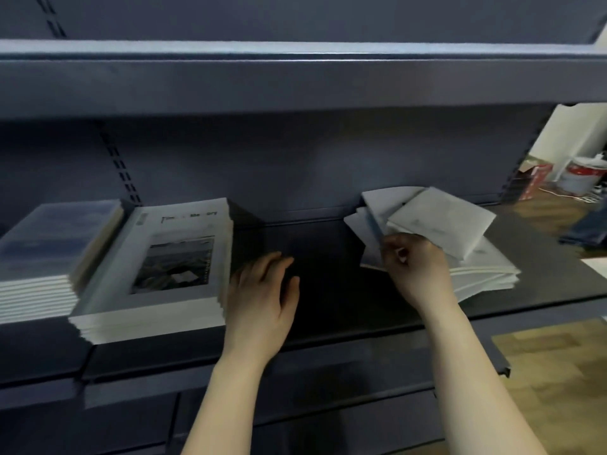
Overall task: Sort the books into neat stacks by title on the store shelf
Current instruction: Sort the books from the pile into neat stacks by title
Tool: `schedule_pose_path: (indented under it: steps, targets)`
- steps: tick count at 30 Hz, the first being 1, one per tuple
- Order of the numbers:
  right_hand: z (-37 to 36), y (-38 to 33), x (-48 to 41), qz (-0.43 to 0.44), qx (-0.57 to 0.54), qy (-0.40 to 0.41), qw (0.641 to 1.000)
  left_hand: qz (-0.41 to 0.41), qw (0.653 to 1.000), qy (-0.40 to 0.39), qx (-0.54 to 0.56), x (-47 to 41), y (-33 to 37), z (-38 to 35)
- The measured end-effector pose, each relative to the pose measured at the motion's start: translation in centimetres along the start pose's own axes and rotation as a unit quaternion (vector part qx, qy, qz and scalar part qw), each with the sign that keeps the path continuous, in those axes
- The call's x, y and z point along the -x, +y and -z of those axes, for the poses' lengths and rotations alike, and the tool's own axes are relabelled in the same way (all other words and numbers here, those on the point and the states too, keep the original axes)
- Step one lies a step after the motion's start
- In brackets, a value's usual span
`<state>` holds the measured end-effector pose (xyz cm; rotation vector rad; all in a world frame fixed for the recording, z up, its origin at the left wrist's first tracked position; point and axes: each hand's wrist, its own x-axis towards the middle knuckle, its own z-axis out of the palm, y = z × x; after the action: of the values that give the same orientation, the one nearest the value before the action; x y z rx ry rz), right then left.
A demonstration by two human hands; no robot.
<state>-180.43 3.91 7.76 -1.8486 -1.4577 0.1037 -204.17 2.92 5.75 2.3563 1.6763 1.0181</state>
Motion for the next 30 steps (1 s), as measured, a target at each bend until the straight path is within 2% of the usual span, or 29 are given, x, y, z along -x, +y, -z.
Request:
schedule_pose_path:
  steps: [10, 17, 27, 30]
  targets:
    - [3.7, 8.3, -4.1, 0.024, 0.044, 0.077, 0.996, 0.01, 0.999, -0.049, -0.016, -1.2, 6.8, -5.3]
    - [5.8, 12.0, -7.1, -0.022, 0.056, 0.083, 0.995, 0.029, 0.997, -0.063, -0.022, -2.5, 9.3, -7.0]
    - [5.8, 15.6, -9.2, -0.188, 0.055, -0.053, 0.979, 0.029, 0.997, -0.069, -0.012, -4.0, 11.5, -8.8]
    - [5.9, 16.3, -9.9, -0.199, 0.028, -0.082, 0.976, 0.027, 0.997, -0.064, -0.014, -4.3, 11.6, -9.2]
